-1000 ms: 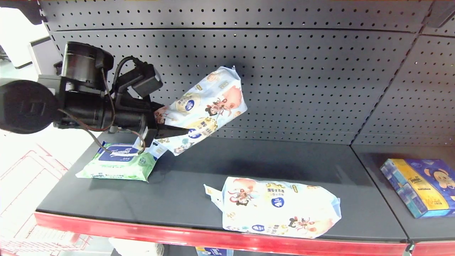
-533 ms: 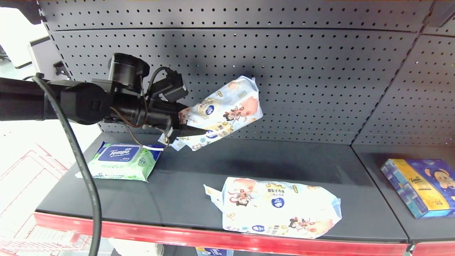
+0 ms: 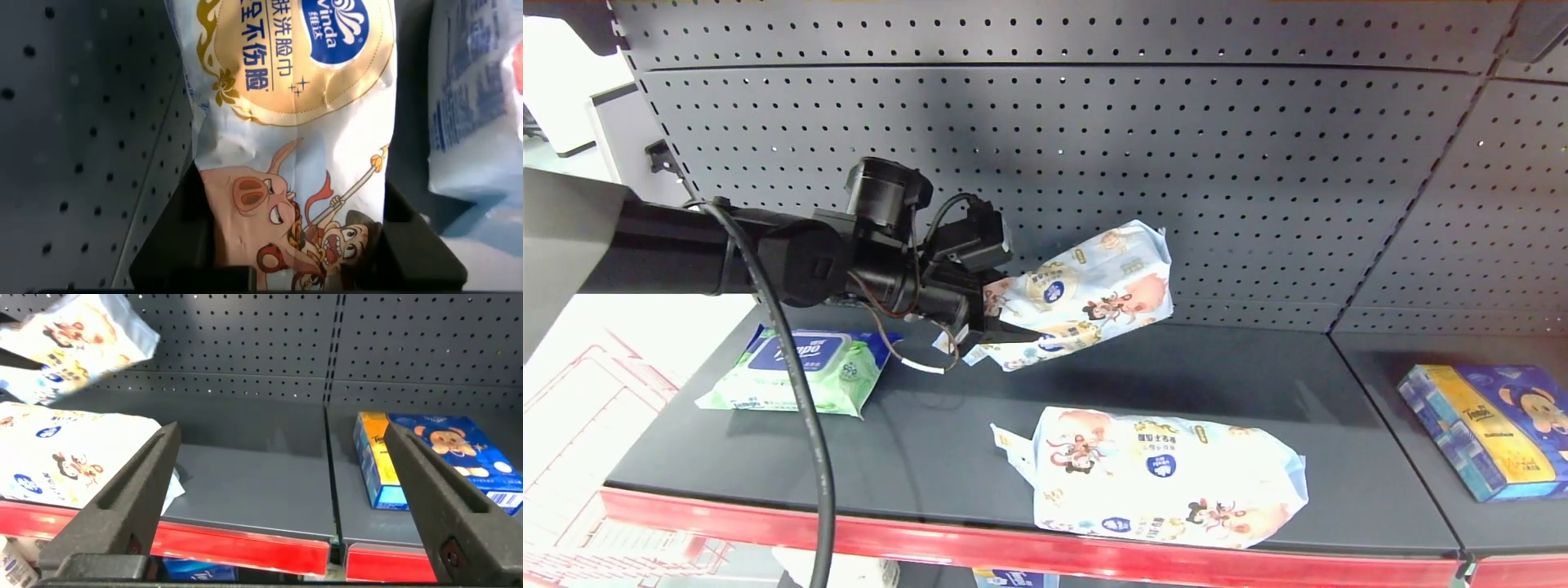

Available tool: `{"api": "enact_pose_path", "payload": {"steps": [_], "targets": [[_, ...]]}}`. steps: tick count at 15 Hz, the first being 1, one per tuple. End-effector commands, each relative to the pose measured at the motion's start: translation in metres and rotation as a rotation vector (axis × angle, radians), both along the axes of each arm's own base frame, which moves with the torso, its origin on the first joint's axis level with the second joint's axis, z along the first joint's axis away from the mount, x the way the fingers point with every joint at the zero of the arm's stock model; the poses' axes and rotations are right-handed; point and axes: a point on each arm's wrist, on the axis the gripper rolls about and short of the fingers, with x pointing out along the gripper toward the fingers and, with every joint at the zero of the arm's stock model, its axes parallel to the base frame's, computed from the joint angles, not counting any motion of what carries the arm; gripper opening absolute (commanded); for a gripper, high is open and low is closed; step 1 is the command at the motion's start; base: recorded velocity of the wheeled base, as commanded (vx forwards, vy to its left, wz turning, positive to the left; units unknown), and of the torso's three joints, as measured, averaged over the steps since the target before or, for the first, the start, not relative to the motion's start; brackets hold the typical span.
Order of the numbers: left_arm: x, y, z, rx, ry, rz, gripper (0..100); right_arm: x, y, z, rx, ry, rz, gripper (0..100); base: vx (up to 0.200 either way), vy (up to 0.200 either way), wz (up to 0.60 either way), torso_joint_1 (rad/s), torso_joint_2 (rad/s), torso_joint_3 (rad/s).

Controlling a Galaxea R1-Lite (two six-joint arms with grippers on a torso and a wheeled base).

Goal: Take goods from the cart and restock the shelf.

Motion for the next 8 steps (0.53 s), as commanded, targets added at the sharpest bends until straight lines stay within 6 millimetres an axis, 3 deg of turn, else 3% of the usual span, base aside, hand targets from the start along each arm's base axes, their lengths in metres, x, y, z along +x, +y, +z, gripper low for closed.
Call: {"api": "enact_pose_path", "payload": {"steps": [1, 5, 8], "targets": [[0.009, -0.010, -0.007, 0.003, -0.004, -0.016, 0, 0.000, 0.000, 0.000, 0.001, 0.003, 0.001, 100, 0.000, 0.000, 0.00, 0.000, 0.00, 0.000], [0.004, -0.036, -0.014, 0.008, 0.007, -0.075, 0, 0.000, 0.000, -0.001, 0.001, 0.005, 0.002, 100, 0.000, 0.000, 0.00, 0.000, 0.00, 0.000], [0.003, -0.043, -0.021, 0.019, 0.018, -0.086, 0, -0.001, 0.000, -0.003, -0.001, -0.003, 0.002, 100, 0.000, 0.000, 0.00, 0.000, 0.00, 0.000]]}}
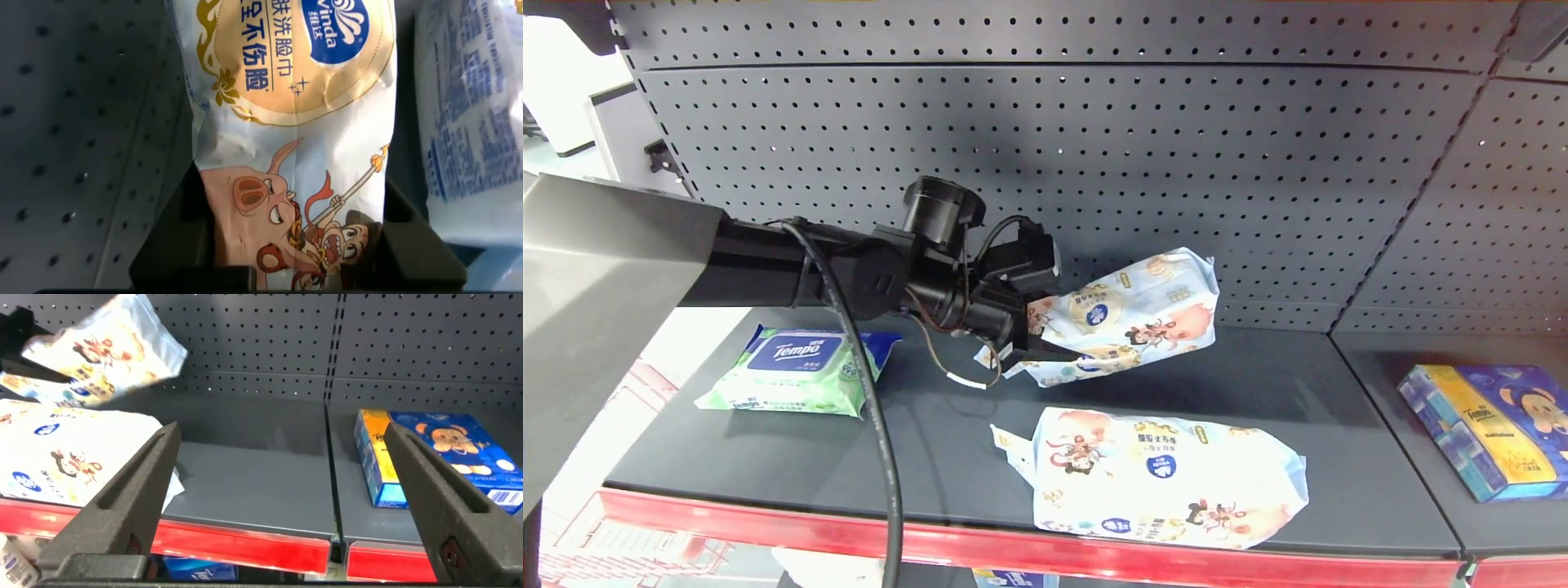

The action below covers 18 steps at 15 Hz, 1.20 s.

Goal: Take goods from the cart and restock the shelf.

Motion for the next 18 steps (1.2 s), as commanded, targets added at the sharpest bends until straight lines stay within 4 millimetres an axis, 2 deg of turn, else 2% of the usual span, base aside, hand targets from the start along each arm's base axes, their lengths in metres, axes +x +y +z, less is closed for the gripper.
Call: {"api": "enact_pose_path", "payload": {"steps": [1, 9, 12, 13, 18], "targets": [[0.000, -0.003, -0.004, 0.005, 0.007, -0.003, 0, -0.001, 0.000, -0.003, -0.003, -0.006, 0.002, 100, 0.000, 0.000, 0.00, 0.000, 0.00, 0.000], [0.000, -0.010, -0.011, 0.021, 0.019, -0.004, 0, -0.001, 0.000, -0.003, -0.003, -0.004, 0.004, 100, 0.000, 0.000, 0.00, 0.000, 0.00, 0.000], [0.006, -0.013, -0.012, 0.015, 0.008, -0.004, 0, -0.001, 0.000, -0.003, -0.003, -0.004, 0.004, 100, 0.000, 0.000, 0.00, 0.000, 0.00, 0.000], [0.008, -0.015, -0.012, 0.012, 0.004, -0.005, 100, -0.001, 0.000, -0.003, -0.001, -0.004, 0.004, 100, 0.000, 0.000, 0.00, 0.000, 0.00, 0.000], [0.007, -0.016, -0.009, 0.008, -0.004, -0.009, 100, 0.000, 0.000, -0.005, -0.001, 0.001, 0.005, 100, 0.000, 0.000, 0.00, 0.000, 0.00, 0.000]]}}
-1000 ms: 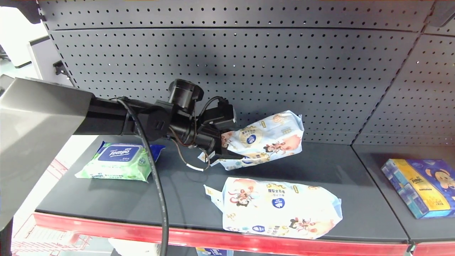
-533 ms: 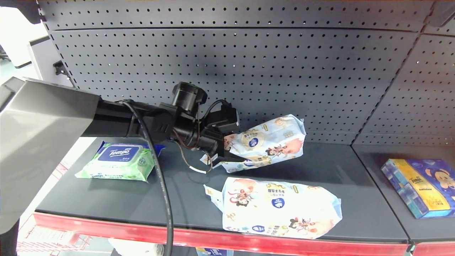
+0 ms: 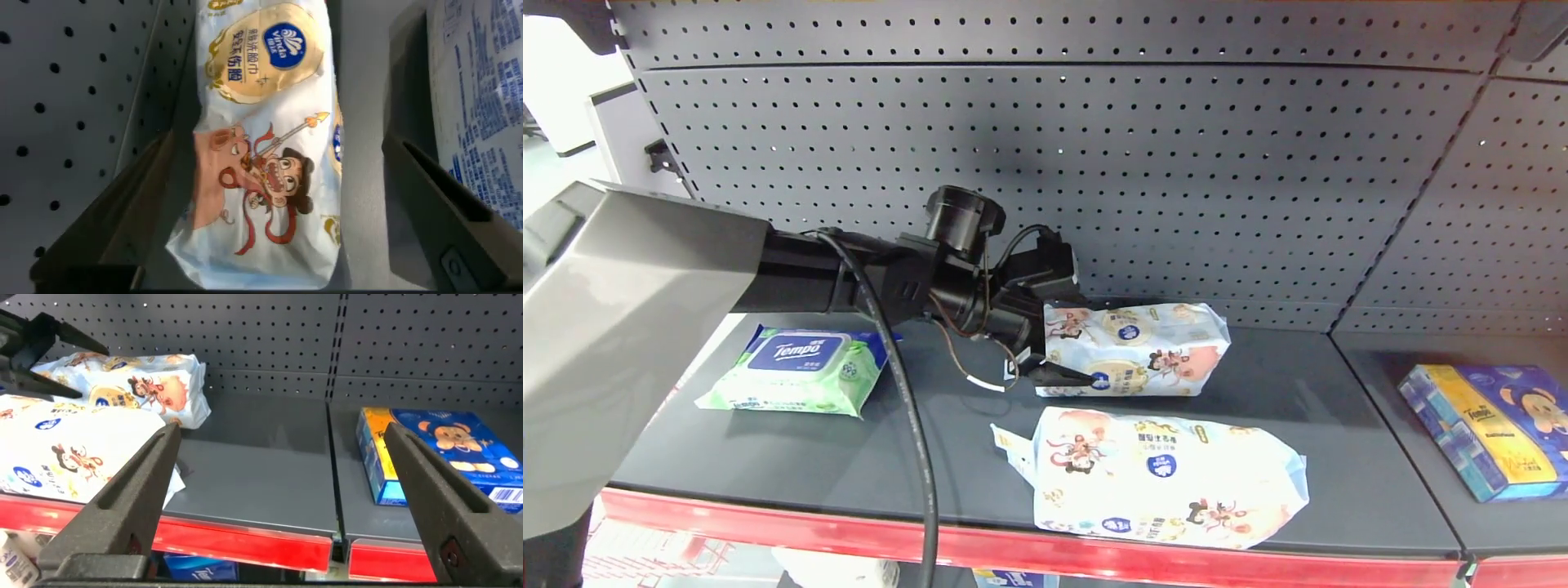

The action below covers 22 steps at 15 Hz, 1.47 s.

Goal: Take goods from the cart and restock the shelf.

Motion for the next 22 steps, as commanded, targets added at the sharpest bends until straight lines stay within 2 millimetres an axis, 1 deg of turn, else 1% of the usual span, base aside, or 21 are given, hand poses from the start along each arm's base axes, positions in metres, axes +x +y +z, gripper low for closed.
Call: {"api": "enact_pose_path", "payload": {"steps": [1, 4, 5, 7, 10, 15, 18, 22], "targets": [[0.000, 0.005, 0.006, -0.007, -0.010, 0.009, 100, 0.000, 0.000, 0.000, 0.001, 0.002, 0.001, 100, 0.000, 0.000, 0.00, 0.000, 0.00, 0.000], [0.008, 0.028, 0.015, -0.009, -0.019, 0.066, 100, 0.000, 0.000, 0.001, -0.001, 0.002, 0.005, 100, 0.000, 0.000, 0.00, 0.000, 0.00, 0.000], [0.007, 0.040, 0.021, -0.002, -0.005, 0.089, 100, 0.000, 0.000, -0.001, 0.001, 0.003, 0.005, 100, 0.000, 0.000, 0.00, 0.000, 0.00, 0.000], [0.002, 0.045, 0.023, 0.015, 0.022, 0.095, 100, 0.001, 0.000, -0.003, 0.003, 0.009, 0.005, 100, 0.000, 0.000, 0.00, 0.000, 0.00, 0.000], [0.004, 0.044, 0.018, 0.033, 0.028, 0.114, 100, 0.000, 0.000, -0.002, -0.001, -0.001, 0.007, 100, 0.000, 0.000, 0.00, 0.000, 0.00, 0.000], [0.012, 0.042, 0.005, 0.050, 0.047, 0.131, 100, 0.001, 0.000, -0.006, 0.005, 0.012, 0.005, 100, 0.000, 0.000, 0.00, 0.000, 0.00, 0.000], [0.019, 0.040, 0.003, 0.051, 0.042, 0.142, 100, 0.001, 0.000, -0.007, 0.005, 0.012, 0.005, 100, 0.000, 0.000, 0.00, 0.000, 0.00, 0.000], [0.021, 0.039, 0.003, 0.048, 0.040, 0.143, 100, 0.001, -0.001, -0.009, 0.007, 0.018, 0.005, 100, 0.000, 0.000, 0.00, 0.000, 0.00, 0.000]]}}
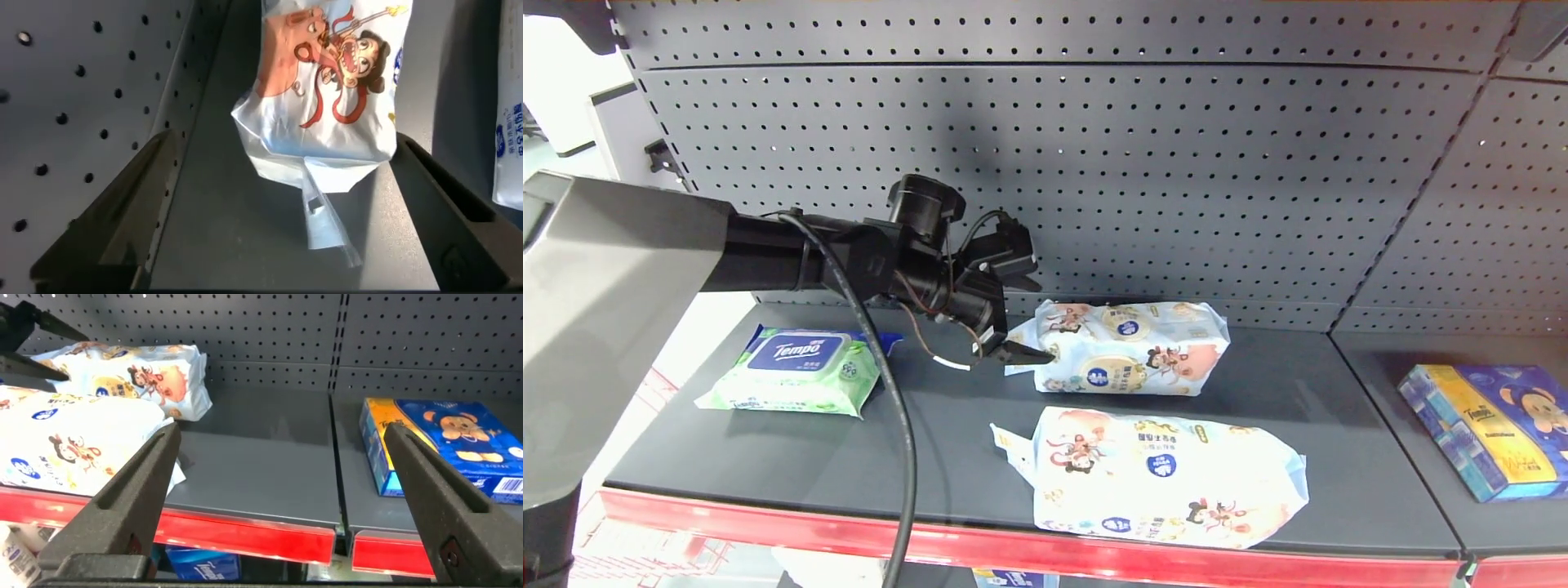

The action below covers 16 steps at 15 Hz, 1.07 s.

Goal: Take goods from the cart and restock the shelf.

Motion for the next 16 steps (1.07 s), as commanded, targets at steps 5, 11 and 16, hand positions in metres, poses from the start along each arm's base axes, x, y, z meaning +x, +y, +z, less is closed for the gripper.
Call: {"api": "enact_pose_path", "payload": {"steps": [5, 11, 16], "targets": [[-0.017, 0.014, 0.012, 0.005, 0.023, 0.011, 100, 0.001, 0.000, -0.003, 0.005, 0.015, 0.007, 100, 0.000, 0.000, 0.00, 0.000, 0.00, 0.000], [-0.088, 0.086, 0.033, -0.021, 0.127, 0.126, 100, 0.002, -0.002, 0.001, 0.008, 0.025, 0.071, 100, 0.000, 0.000, 0.00, 0.000, 0.00, 0.000], [-0.084, 0.048, 0.032, -0.070, 0.159, 0.098, 100, 0.000, -0.002, 0.004, 0.002, 0.008, 0.069, 100, 0.000, 0.000, 0.00, 0.000, 0.00, 0.000]]}}
